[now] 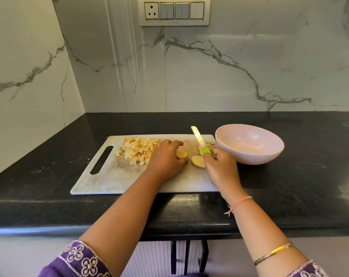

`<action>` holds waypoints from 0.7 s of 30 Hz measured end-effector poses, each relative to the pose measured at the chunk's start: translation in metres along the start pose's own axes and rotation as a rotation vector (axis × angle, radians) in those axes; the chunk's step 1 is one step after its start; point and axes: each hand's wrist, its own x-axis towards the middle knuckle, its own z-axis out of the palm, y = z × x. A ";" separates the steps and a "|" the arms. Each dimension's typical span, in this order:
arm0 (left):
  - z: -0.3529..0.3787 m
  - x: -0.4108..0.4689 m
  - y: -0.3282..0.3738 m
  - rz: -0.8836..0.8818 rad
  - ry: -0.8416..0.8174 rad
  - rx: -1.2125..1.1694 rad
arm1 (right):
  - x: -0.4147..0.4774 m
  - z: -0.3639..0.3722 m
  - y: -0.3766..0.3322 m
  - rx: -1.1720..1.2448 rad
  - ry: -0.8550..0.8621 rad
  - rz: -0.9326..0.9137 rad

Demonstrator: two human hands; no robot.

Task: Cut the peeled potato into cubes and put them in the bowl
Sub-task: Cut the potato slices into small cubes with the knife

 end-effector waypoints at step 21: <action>-0.006 -0.004 -0.001 -0.054 0.010 -0.247 | -0.016 -0.006 -0.063 -0.788 -0.227 -0.101</action>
